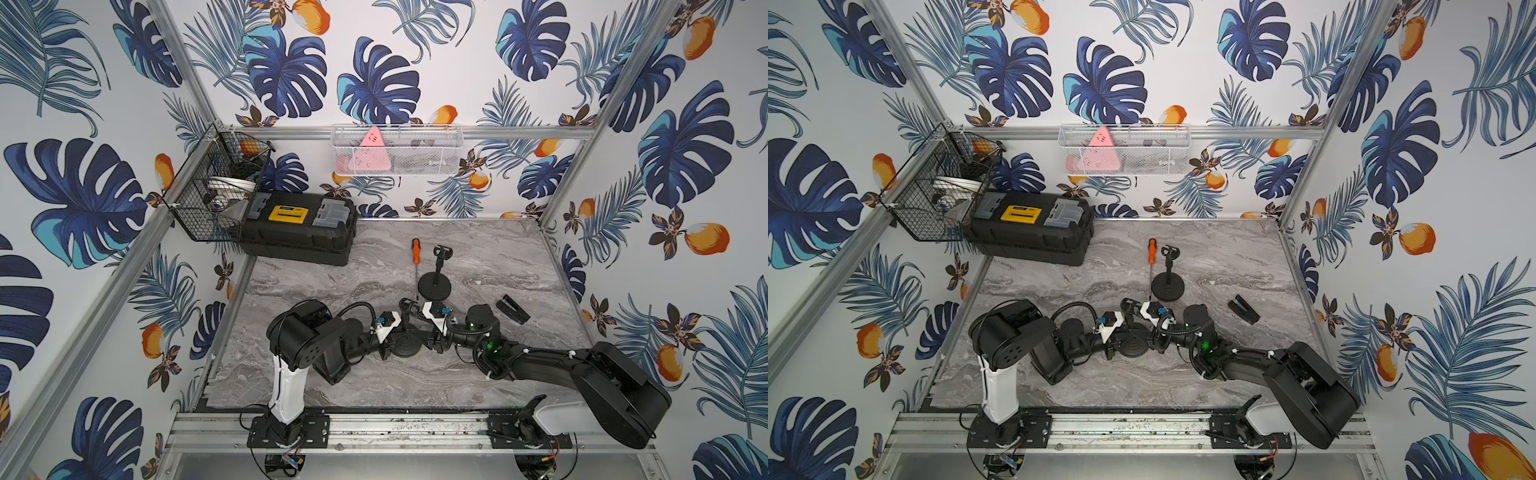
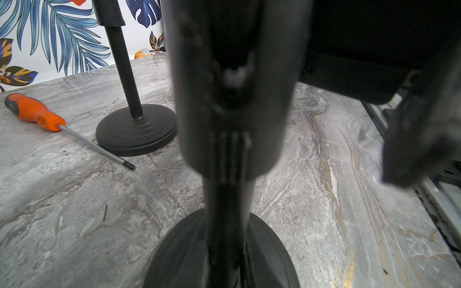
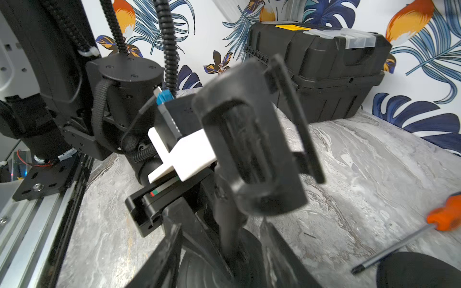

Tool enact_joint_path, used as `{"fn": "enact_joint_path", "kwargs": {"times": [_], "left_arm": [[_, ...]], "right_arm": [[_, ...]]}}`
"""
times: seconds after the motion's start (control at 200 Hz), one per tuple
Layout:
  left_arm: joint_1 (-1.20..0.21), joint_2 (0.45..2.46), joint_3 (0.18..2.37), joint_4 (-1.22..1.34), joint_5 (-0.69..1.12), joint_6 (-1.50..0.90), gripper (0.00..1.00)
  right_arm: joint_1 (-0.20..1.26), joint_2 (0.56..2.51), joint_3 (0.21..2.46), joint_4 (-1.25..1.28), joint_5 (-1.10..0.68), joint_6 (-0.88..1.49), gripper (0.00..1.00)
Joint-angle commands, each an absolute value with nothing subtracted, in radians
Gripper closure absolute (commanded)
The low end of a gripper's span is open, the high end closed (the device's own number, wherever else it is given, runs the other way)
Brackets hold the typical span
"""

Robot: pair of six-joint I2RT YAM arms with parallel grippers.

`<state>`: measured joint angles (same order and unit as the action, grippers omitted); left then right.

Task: Assemble a microphone stand
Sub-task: Hold the microphone stand pole at the microphone stand base, then screw the microphone stand pole into the microphone stand base.

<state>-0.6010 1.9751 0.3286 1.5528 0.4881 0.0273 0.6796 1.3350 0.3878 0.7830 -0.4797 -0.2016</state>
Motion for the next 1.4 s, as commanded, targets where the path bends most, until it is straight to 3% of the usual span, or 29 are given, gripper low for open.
{"fn": "enact_joint_path", "kwargs": {"times": [0.0, 0.085, 0.26, 0.45, 0.626, 0.796, 1.076, 1.396], "left_arm": [[-0.598, 1.985, 0.33, 1.542, 0.474, 0.033, 0.89], [-0.599, 1.986, 0.33, 1.542, 0.474, 0.034, 0.89], [-0.601, 1.988, 0.336, 1.542, 0.478, 0.034, 0.89], [-0.609, 1.99, 0.333, 1.541, 0.474, 0.037, 0.89], [-0.611, 1.98, 0.335, 1.54, 0.476, 0.034, 0.89], [-0.614, 2.0, 0.343, 1.54, 0.476, 0.038, 0.89], [-0.621, 2.02, 0.349, 1.537, 0.474, 0.046, 0.9], [-0.669, 1.979, 0.371, 1.431, 0.434, 0.097, 0.9]], "right_arm": [[0.678, 1.252, 0.467, 0.45, -0.441, -0.243, 0.46], [0.659, 1.214, 0.509, 0.316, -0.463, -0.281, 0.47], [0.543, 1.155, 0.49, 0.289, -0.573, -0.276, 0.46], [0.531, 1.154, 0.541, 0.179, -0.61, -0.415, 0.44], [0.525, 1.21, 0.52, 0.313, -0.7, -0.435, 0.43], [0.518, 1.278, 0.574, 0.275, -0.764, -0.471, 0.43], [0.514, 1.371, 0.495, 0.599, -0.802, -0.356, 0.45], [0.514, 1.418, 0.479, 0.675, -0.8, -0.302, 0.46]]}}
